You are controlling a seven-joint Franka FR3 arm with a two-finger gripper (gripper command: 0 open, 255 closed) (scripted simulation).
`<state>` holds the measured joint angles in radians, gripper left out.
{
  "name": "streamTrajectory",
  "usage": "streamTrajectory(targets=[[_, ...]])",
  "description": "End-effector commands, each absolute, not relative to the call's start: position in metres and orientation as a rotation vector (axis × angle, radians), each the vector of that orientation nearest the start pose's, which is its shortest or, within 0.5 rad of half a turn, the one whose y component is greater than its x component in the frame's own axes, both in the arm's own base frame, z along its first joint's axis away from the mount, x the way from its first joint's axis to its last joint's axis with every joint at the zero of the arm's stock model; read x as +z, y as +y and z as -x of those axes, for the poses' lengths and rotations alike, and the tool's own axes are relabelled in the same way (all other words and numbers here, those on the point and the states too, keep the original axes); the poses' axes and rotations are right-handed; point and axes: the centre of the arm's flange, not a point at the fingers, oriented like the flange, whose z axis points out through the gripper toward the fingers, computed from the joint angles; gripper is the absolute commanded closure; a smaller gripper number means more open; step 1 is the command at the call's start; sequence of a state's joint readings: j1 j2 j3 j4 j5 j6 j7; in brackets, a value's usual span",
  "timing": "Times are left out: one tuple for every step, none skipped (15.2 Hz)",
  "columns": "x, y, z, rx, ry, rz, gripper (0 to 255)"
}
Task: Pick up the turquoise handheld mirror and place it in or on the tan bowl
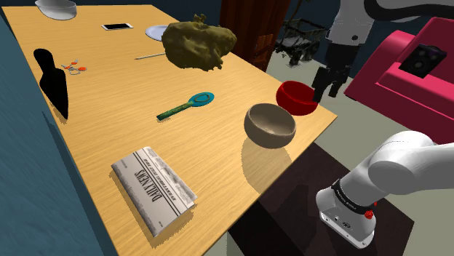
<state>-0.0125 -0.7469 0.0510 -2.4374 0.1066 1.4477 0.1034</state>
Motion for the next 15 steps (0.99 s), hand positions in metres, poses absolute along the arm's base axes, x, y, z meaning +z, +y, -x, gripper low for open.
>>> streamTrajectory(targets=[[0.532, 0.027, -0.296, 0.381, 0.126, 3.059, 0], [0.530, 0.040, -0.299, 0.371, 0.175, 3.063, 0], [0.528, 0.052, -0.301, 0.361, 0.223, 3.067, 0], [0.526, 0.065, -0.305, 0.351, 0.272, 3.069, 0], [0.523, 0.077, -0.308, 0.340, 0.321, 3.071, 0], [0.521, 0.090, -0.312, 0.330, 0.370, 3.072, 0], [0.519, 0.102, -0.316, 0.319, 0.419, 3.073, 0], [0.516, 0.114, -0.321, 0.309, 0.468, 3.072, 0], [0.513, 0.126, -0.326, 0.298, 0.517, 3.071, 0], [0.511, 0.137, -0.332, 0.287, 0.566, 3.069, 0], [0.508, 0.149, -0.337, 0.276, 0.615, 3.066, 0], [0.505, 0.160, -0.344, 0.265, 0.664, 3.062, 0], [0.502, 0.171, -0.350, 0.254, 0.713, 3.058, 0], [0.499, 0.182, -0.357, 0.243, 0.762, 3.052, 0], [0.496, 0.193, -0.364, 0.231, 0.811, 3.046, 0]])
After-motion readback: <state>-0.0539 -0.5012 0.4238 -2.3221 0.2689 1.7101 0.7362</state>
